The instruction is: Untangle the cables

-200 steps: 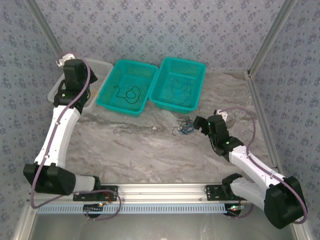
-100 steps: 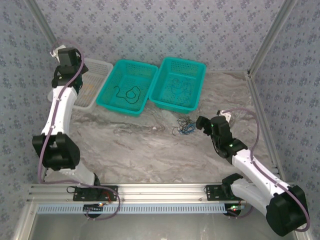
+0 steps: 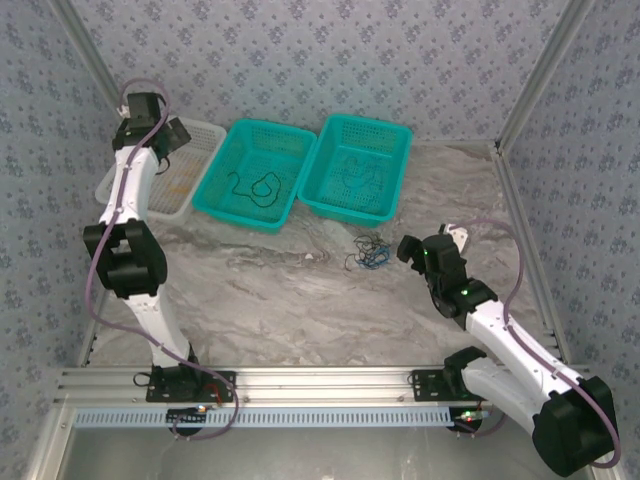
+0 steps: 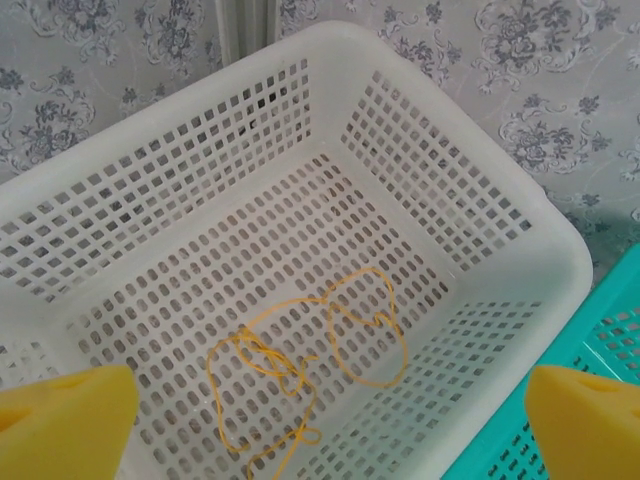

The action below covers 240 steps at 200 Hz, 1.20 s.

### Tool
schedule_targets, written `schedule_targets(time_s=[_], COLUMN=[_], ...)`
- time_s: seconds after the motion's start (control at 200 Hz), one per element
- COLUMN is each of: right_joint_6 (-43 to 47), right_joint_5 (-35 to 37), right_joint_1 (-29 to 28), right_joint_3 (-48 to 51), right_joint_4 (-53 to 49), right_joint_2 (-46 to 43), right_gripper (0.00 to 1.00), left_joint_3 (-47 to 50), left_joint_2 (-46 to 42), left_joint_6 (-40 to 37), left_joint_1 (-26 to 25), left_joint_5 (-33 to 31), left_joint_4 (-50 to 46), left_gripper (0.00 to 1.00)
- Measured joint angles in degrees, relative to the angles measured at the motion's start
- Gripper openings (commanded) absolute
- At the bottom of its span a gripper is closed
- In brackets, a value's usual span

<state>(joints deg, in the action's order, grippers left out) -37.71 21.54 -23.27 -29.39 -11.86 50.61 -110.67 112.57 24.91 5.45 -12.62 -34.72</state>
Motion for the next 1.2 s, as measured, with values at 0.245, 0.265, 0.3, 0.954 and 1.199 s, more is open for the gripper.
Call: schedule_targets(time_s=[0.245, 0.265, 0.3, 0.954, 1.199], right_joint_6=[0.4, 0.5, 0.6, 0.4, -3.3], right_joint_5=[-0.3, -0.4, -0.6, -5.2, -9.5], right_joint_1=[0.2, 0.2, 0.2, 0.3, 0.4], right_joint_3=[-0.1, -0.1, -0.2, -2.8, -4.8], right_joint_4=[-0.9, -0.9, -0.9, -0.1, 0.4], right_joint_2=[1.2, 1.5, 2.0, 8.3, 12.0], right_gripper=[1.00, 1.00, 1.00, 0.99, 0.93], left_joint_3=[6.3, 6.6, 7.2, 32.7, 39.7], left_joint_2=[-4.7, -5.1, -5.8, -27.8, -31.1], left_joint_6=[0.0, 0.0, 0.2, 1.3, 1.1], left_joint_1=[-0.9, -1.0, -1.1, -5.6, -14.7], left_joint_5=[1.1, 1.1, 1.4, 27.7, 30.4], left_joint_4=[0.7, 0.7, 1.1, 25.8, 31.0], left_gripper=[0.99, 0.99, 0.99, 0.99, 0.99])
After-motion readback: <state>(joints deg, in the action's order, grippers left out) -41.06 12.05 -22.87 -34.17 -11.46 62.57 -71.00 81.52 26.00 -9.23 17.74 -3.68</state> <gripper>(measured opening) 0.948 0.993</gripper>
